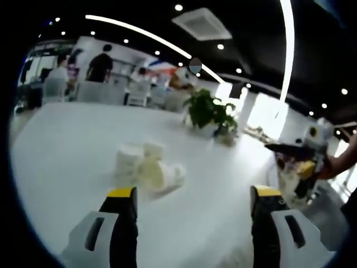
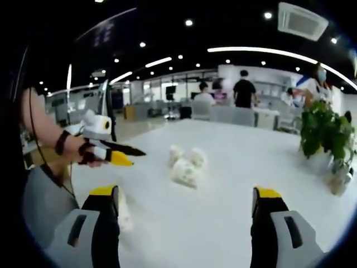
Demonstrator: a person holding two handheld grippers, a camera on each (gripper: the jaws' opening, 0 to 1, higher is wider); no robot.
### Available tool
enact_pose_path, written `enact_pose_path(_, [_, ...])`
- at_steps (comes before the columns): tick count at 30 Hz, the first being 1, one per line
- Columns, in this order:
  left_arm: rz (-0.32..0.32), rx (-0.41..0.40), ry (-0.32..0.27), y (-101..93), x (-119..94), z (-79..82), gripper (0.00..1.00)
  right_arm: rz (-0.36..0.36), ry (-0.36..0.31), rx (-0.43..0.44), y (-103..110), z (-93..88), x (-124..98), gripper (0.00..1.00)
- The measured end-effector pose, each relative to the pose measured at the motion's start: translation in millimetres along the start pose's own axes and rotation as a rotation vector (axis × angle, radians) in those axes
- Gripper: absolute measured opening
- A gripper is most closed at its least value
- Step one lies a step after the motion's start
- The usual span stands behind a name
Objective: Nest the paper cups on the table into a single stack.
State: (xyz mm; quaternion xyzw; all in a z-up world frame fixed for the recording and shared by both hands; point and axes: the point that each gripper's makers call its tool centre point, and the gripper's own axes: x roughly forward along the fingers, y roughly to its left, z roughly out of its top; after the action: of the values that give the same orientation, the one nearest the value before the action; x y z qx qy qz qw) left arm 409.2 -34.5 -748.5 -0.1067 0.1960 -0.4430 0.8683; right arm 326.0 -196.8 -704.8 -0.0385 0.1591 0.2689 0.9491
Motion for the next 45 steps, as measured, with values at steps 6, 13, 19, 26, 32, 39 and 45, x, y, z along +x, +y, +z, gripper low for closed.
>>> enact_pose_path(6, [-0.01,-0.007,0.013,2.5,11,-2.9,0.8,0.001,0.021,0.01,1,-10.8,2,0.98])
enact_pose_path(13, [-0.01,-0.015,0.017,9.5,20,-6.4,0.8,-0.002,0.052,0.019,-2,-24.0,3,1.0])
enact_pose_path(19, [-0.026,-0.012,0.043,11.7,30,-14.1,0.8,-0.006,0.065,0.025,-4,-30.9,2,0.99])
enact_pose_path(26, [-0.03,-0.026,0.05,14.4,39,-14.6,0.8,0.005,0.081,0.026,-4,-36.1,3,0.99])
enact_pose_path(32, [-0.043,-0.048,0.058,15.5,50,-14.9,0.76,0.0,0.08,0.024,-10,-34.1,4,0.99])
enact_pose_path(39, [-0.067,-0.049,0.084,12.0,62,-19.7,0.73,-0.001,0.084,0.035,-12,-37.0,4,0.98])
enact_pose_path(45, [-0.062,-0.07,0.083,13.3,72,-20.7,0.67,0.0,0.094,0.039,-13,-40.4,2,0.98])
